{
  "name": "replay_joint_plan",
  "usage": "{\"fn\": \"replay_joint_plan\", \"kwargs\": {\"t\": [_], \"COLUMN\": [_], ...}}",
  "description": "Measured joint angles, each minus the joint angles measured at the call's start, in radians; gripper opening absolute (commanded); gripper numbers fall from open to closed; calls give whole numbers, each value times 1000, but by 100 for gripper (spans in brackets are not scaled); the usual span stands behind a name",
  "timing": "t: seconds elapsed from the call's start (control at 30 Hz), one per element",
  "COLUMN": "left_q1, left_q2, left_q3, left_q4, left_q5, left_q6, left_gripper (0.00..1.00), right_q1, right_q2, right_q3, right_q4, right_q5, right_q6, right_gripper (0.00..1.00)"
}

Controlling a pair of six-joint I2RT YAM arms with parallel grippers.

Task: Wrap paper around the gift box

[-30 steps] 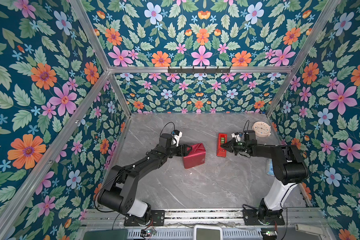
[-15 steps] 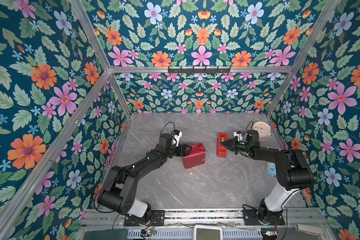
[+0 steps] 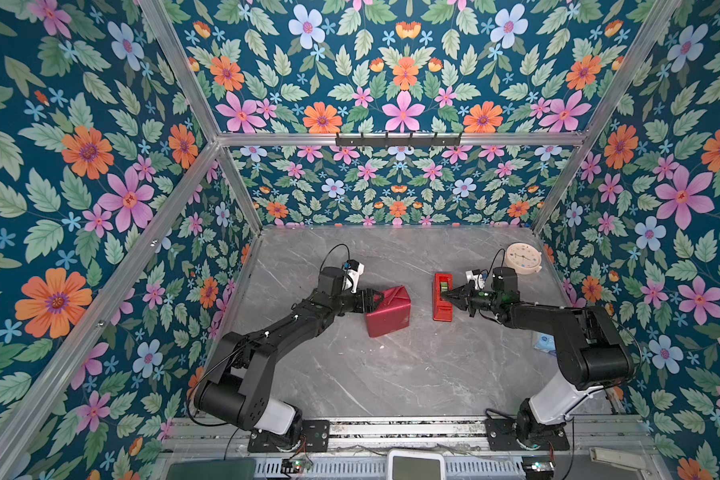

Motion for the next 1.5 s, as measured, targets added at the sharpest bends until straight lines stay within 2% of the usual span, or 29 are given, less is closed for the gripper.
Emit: {"fn": "replay_joint_plan", "kwargs": {"t": [0.27,0.43,0.7,0.93,1.5], "left_q1": [0,0,0,0,0], "left_q2": [-3,-7,-6,-3,2], "left_q3": [0,-1,2,2,4], "left_q4": [-2,-5,-9,-8,-8], "left_q5": [-5,-10,-12,-12,-10], "left_q6": [0,3,4,4,8], "left_gripper": [74,74,74,75,74], "right_q1": [0,2,7,30,64], "right_q2": [-1,-95,-81,-204,-252], "right_q3": [35,-41,-49,-132,-242], "right_q4": [-6,-45,-38,-68,-76], "right_q5": [3,28,18,55,106], "right_q6": [-4,-13,-4,-8,-6], "right_gripper": [0,0,0,0,0]}}
